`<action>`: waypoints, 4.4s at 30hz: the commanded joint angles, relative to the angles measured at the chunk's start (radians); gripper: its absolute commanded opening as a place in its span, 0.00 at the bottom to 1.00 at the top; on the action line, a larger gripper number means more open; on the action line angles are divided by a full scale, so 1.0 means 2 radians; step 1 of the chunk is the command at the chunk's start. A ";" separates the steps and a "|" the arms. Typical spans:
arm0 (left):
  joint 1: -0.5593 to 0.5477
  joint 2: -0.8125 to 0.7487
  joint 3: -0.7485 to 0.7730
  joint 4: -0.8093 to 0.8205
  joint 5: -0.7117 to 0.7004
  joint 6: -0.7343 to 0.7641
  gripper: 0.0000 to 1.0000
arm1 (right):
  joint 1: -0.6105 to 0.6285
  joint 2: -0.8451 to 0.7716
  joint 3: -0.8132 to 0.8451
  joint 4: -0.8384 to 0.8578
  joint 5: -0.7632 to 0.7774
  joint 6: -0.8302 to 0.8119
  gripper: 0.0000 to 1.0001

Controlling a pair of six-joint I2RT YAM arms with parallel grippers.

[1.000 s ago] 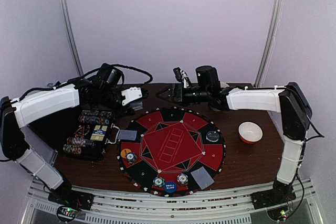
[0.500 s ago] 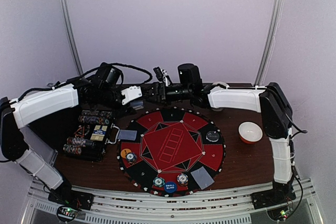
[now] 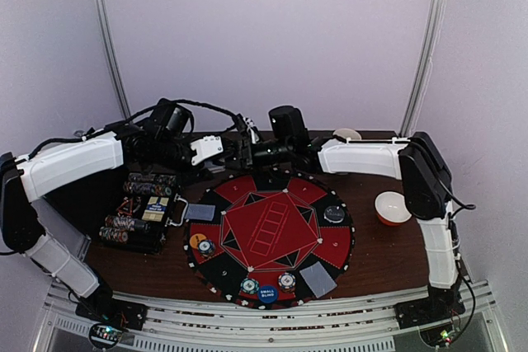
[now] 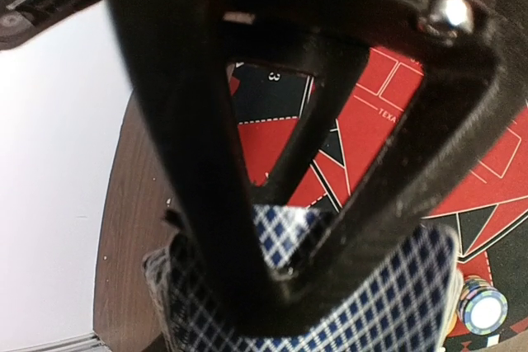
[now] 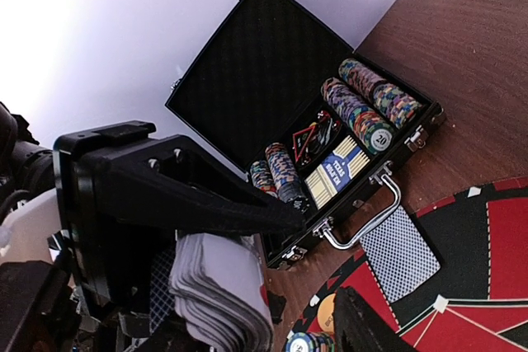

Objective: Distribute texas hold em gaming equipment
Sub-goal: Pick up the poker card from the face-down deck piles, then distribute the poker card in the big blind area, then pick up the poker card from the face-down deck piles.

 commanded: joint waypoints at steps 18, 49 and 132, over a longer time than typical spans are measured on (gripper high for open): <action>0.001 0.000 -0.009 0.026 -0.032 0.004 0.48 | -0.007 -0.088 0.002 -0.150 0.077 -0.105 0.00; 0.052 -0.021 -0.027 0.059 -0.122 -0.086 0.48 | 0.042 0.134 0.011 0.118 0.127 0.206 0.00; 0.003 -0.024 0.007 0.044 0.008 -0.001 0.43 | -0.024 -0.005 0.058 -0.075 -0.030 -0.002 0.44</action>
